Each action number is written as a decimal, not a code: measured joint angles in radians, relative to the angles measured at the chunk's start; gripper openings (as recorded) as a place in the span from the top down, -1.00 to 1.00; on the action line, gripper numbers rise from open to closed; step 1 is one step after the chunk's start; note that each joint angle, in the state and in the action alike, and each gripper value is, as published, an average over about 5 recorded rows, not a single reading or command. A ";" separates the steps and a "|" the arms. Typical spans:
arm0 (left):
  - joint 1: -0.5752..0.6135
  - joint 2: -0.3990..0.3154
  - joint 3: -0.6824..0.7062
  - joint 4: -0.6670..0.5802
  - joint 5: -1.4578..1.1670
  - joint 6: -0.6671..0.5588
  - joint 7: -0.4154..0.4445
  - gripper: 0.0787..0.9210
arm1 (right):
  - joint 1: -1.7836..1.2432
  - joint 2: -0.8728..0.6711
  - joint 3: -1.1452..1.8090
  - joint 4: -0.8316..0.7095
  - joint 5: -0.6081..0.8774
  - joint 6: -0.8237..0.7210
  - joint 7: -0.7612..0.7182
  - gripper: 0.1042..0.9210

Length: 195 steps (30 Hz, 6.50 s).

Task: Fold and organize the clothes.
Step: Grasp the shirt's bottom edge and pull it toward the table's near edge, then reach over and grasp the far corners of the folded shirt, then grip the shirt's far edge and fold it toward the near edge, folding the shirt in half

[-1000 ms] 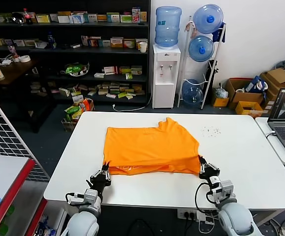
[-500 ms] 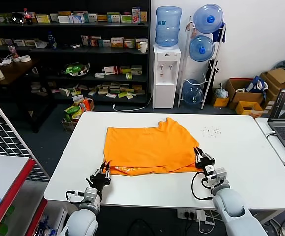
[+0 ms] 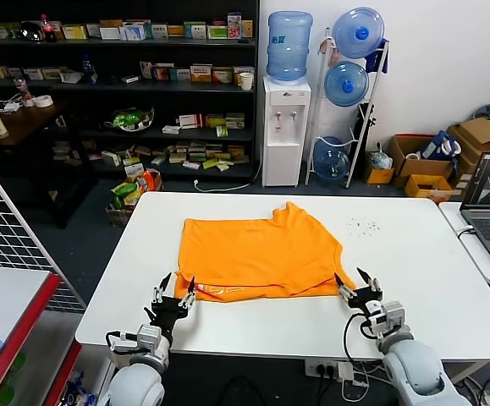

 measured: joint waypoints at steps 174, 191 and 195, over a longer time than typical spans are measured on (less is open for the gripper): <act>-0.349 0.156 0.104 0.182 -0.376 0.161 0.088 0.97 | 0.275 -0.049 -0.142 -0.068 0.279 -0.182 0.065 0.95; -0.091 0.230 0.093 -0.050 -0.336 0.147 0.040 0.86 | -0.086 -0.126 -0.020 0.231 0.246 -0.263 0.133 0.87; -0.074 0.222 0.086 -0.058 -0.322 0.129 0.037 0.59 | -0.120 -0.122 -0.006 0.260 0.234 -0.251 0.137 0.60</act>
